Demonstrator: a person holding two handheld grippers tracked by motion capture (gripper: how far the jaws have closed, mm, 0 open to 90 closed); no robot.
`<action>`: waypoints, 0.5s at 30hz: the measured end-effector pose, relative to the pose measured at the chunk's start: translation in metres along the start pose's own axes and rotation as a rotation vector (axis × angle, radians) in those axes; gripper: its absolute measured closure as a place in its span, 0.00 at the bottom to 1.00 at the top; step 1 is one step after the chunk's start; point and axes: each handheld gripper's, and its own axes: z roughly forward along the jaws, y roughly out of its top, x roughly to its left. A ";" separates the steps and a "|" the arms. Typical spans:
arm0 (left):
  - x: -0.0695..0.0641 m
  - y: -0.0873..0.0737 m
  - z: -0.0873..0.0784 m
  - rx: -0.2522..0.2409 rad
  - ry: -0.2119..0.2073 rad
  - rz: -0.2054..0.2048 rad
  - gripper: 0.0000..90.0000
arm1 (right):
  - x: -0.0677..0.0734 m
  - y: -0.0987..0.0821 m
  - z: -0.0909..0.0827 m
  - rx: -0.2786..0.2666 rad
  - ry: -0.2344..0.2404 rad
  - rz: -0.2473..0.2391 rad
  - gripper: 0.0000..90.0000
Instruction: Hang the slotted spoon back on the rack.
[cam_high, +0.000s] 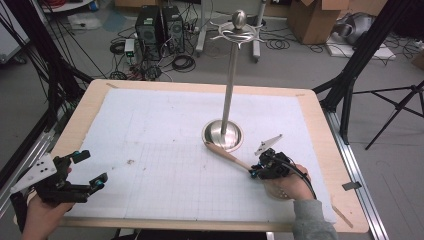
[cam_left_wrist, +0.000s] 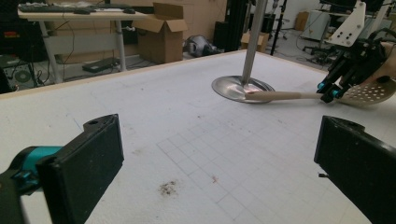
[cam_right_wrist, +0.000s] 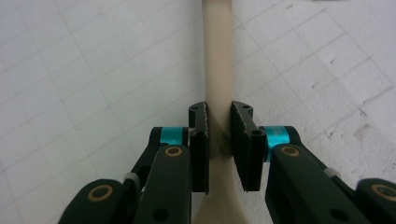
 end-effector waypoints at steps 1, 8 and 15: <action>0.000 0.000 0.000 0.001 0.002 -0.002 0.02 | 0.000 0.000 -0.004 -0.023 0.007 0.002 0.87; 0.000 -0.001 0.001 0.007 0.000 0.001 0.02 | -0.001 -0.002 -0.016 -0.109 0.000 0.002 0.87; -0.001 -0.001 0.002 0.009 -0.001 0.005 0.02 | -0.003 -0.004 -0.022 -0.154 0.009 0.007 0.87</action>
